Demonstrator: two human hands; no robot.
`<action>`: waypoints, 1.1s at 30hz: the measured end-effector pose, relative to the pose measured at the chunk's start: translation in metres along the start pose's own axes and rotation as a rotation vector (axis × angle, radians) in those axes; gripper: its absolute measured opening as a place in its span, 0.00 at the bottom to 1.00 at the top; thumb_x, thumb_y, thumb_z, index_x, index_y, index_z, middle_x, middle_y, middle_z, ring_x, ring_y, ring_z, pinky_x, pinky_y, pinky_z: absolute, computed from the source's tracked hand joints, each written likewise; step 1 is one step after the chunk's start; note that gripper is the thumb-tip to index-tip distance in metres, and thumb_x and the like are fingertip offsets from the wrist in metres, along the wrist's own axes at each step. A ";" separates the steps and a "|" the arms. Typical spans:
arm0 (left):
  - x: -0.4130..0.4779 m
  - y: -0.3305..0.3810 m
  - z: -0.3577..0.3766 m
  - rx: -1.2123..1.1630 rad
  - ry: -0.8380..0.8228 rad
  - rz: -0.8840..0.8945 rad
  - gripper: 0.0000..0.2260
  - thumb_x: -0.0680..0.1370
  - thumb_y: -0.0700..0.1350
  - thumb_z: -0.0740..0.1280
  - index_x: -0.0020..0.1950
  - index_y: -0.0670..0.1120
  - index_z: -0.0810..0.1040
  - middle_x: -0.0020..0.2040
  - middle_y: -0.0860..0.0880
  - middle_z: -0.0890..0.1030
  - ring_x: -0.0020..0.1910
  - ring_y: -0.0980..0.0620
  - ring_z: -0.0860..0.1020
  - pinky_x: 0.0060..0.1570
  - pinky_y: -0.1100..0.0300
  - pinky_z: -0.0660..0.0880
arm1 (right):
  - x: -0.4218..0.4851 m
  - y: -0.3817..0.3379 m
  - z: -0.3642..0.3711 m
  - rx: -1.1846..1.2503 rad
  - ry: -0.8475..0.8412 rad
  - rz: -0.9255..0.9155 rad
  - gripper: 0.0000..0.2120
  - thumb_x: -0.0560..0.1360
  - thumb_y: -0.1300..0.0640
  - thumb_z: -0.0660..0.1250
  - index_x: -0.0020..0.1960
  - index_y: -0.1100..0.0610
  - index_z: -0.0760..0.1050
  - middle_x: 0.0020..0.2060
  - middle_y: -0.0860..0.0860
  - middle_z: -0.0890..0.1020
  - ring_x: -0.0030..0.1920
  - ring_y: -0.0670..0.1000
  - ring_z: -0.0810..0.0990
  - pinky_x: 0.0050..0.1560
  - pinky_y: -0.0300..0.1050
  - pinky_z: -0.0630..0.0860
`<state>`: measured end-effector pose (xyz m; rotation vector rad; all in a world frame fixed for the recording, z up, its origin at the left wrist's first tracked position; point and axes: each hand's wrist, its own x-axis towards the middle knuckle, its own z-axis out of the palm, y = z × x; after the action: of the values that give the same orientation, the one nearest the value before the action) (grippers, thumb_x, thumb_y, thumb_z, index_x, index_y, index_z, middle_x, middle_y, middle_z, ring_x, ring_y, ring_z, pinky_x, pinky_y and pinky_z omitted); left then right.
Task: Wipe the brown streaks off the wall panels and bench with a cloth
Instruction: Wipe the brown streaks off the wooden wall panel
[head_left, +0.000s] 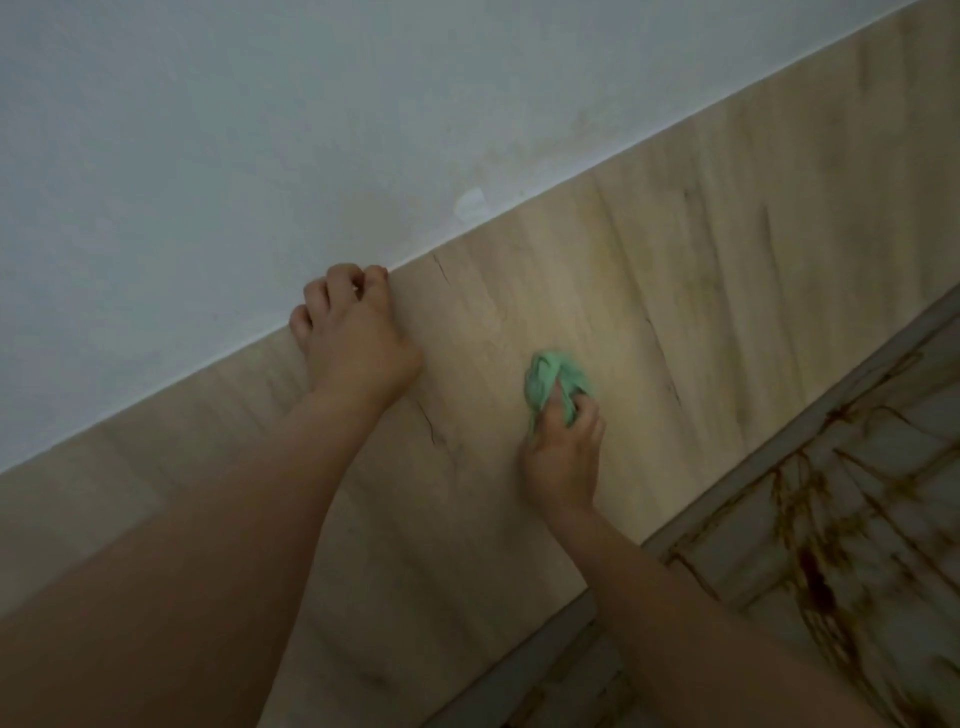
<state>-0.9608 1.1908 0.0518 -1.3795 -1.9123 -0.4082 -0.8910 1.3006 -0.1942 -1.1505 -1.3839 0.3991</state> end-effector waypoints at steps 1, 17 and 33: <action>0.000 -0.003 0.002 0.015 0.012 0.019 0.29 0.73 0.49 0.69 0.73 0.48 0.67 0.70 0.45 0.65 0.70 0.40 0.62 0.69 0.44 0.59 | -0.016 0.014 0.004 0.044 -0.022 0.107 0.27 0.75 0.65 0.67 0.73 0.64 0.69 0.64 0.69 0.70 0.59 0.70 0.71 0.56 0.62 0.76; -0.004 -0.003 0.026 0.143 0.136 0.063 0.40 0.72 0.55 0.77 0.76 0.45 0.59 0.73 0.40 0.62 0.74 0.34 0.59 0.73 0.38 0.56 | -0.023 -0.065 0.008 0.330 0.028 0.272 0.28 0.80 0.51 0.57 0.79 0.58 0.64 0.66 0.64 0.71 0.63 0.66 0.71 0.63 0.60 0.72; 0.000 -0.005 0.030 0.173 0.130 0.066 0.41 0.73 0.55 0.75 0.77 0.44 0.57 0.75 0.41 0.59 0.73 0.37 0.57 0.73 0.39 0.54 | 0.055 0.004 -0.011 0.393 0.187 1.182 0.33 0.83 0.52 0.60 0.84 0.54 0.52 0.74 0.61 0.62 0.69 0.66 0.67 0.71 0.55 0.63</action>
<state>-0.9763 1.2077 0.0316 -1.2686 -1.7487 -0.2857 -0.8669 1.3418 -0.1645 -1.5146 -0.2945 1.2853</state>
